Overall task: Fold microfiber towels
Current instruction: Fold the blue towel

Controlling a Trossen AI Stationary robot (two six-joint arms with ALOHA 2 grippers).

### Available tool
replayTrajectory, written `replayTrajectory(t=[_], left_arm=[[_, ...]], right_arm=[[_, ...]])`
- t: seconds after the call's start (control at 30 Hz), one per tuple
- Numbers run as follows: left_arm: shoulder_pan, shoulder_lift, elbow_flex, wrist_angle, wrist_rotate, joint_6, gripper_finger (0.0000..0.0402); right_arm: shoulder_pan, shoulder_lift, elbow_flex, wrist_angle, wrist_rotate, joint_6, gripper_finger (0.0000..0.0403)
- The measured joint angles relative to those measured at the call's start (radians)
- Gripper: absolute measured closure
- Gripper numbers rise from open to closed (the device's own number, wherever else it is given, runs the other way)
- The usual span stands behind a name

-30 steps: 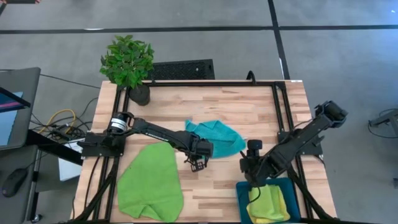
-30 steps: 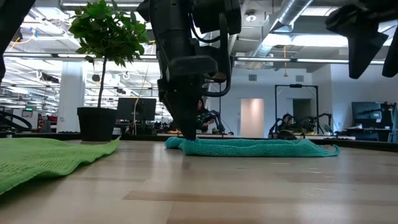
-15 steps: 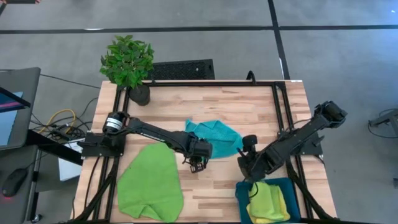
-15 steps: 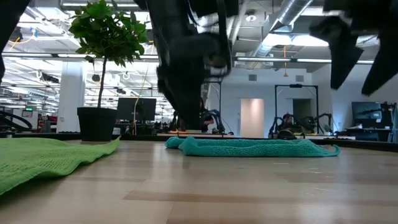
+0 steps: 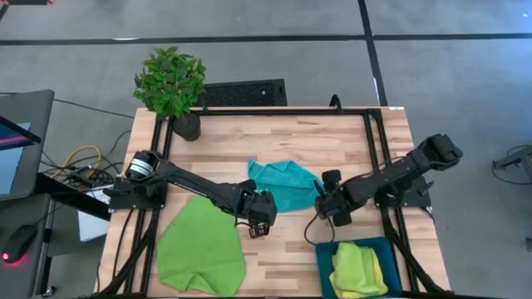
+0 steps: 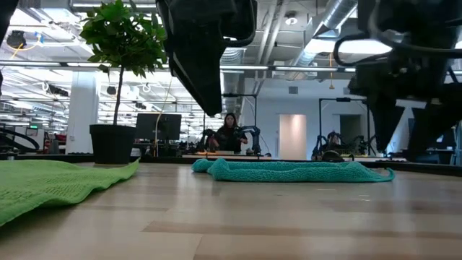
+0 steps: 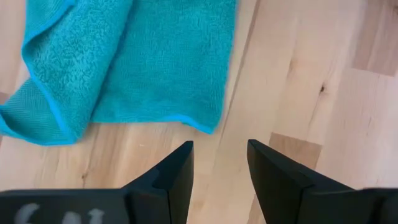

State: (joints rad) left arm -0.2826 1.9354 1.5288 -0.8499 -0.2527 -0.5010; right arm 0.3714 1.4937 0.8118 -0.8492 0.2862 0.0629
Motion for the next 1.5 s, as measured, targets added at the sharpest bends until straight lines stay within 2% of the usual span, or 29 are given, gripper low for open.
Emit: replayTrajectory(t=[0.13, 0.33, 0.73, 0.9, 1.5], left_arm=[[-0.006, 0.000, 0.000, -0.001, -0.003, -0.010, 0.0258], [-0.006, 0.000, 0.000, -0.003, -0.026, -0.040, 0.0258], [-0.006, 0.000, 0.000, -0.005, -0.029, -0.046, 0.0258], [-0.006, 0.000, 0.000, -0.005, -0.029, -0.046, 0.0258], [-0.010, 0.000, 0.000, -0.005, -0.031, -0.069, 0.0258]], right_arm=[[-0.045, 0.000, -0.019, 0.032, -0.007, -0.067, 0.0154], [-0.110, 0.000, -0.053, 0.072, -0.100, -0.120, 0.0154], [-0.175, 0.000, -0.053, 0.095, -0.139, -0.205, 0.0154], [-0.179, 0.000, -0.053, 0.120, -0.184, -0.226, 0.0154], [-0.175, -0.003, -0.131, 0.195, -0.185, -0.178, 0.0163]])
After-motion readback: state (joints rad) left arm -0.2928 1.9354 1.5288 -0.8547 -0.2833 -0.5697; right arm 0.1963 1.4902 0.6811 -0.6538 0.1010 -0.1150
